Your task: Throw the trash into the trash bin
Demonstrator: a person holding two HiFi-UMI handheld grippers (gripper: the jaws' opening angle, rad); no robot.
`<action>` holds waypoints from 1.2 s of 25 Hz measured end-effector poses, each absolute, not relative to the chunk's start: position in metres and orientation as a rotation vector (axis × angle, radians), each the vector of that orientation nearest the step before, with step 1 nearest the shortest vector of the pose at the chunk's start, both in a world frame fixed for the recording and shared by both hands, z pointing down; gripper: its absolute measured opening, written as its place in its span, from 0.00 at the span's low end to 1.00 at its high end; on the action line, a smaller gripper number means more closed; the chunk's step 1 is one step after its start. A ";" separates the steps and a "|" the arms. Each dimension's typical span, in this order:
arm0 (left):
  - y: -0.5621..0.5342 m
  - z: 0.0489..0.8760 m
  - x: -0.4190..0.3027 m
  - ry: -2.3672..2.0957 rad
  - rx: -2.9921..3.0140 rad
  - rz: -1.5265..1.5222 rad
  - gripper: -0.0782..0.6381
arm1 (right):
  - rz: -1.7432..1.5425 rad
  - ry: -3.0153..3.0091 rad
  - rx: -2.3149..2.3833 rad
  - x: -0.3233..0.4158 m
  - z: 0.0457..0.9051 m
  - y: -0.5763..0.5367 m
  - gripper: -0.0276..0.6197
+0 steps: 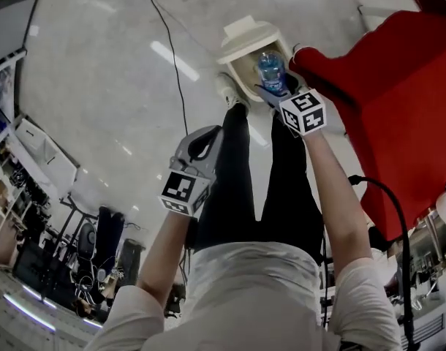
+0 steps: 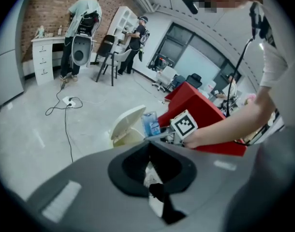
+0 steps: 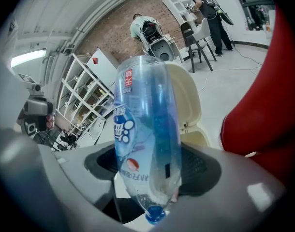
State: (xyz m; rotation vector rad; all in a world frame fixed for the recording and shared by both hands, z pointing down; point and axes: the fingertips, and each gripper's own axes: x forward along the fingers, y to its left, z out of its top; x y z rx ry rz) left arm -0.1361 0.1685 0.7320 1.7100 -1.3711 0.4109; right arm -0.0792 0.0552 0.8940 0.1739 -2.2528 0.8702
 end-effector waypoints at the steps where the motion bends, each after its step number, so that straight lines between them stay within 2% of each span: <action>1: 0.170 0.744 -0.137 -1.361 1.705 0.411 0.12 | 0.865 -2.254 0.175 -0.083 0.909 0.056 0.56; 15: 0.186 0.843 -0.149 -1.329 1.635 0.418 0.12 | 0.825 -2.175 0.323 -0.106 1.042 0.045 0.57; 22: 0.196 0.848 -0.144 -1.329 1.609 0.406 0.12 | 0.847 -2.170 0.286 -0.102 1.048 0.055 0.62; 30: 0.191 0.836 -0.134 -1.367 1.621 0.379 0.12 | 0.854 -2.185 0.273 -0.086 1.020 0.064 0.62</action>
